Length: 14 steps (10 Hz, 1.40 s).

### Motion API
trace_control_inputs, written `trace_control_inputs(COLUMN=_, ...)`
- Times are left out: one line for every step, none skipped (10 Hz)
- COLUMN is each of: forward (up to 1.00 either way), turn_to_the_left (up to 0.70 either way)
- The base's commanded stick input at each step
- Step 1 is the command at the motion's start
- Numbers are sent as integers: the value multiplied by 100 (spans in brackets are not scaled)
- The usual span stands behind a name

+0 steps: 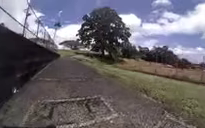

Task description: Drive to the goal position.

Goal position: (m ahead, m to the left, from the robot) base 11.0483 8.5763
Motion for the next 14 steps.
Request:
trace_control_inputs(forward=70, turn_to_the_left=35)
trace_control_inputs(forward=70, turn_to_the_left=35)
trace_control_inputs(forward=70, turn_to_the_left=35)
trace_control_inputs(forward=70, turn_to_the_left=35)
trace_control_inputs(forward=70, turn_to_the_left=35)
trace_control_inputs(forward=70, turn_to_the_left=31)
trace_control_inputs(forward=70, turn_to_the_left=6)
trace_control_inputs(forward=70, turn_to_the_left=0)
trace_control_inputs(forward=70, turn_to_the_left=0)
trace_control_inputs(forward=70, turn_to_the_left=0)
trace_control_inputs(forward=70, turn_to_the_left=0)
trace_control_inputs(forward=70, turn_to_the_left=0)
trace_control_inputs(forward=70, turn_to_the_left=3)
trace_control_inputs(forward=70, turn_to_the_left=19)
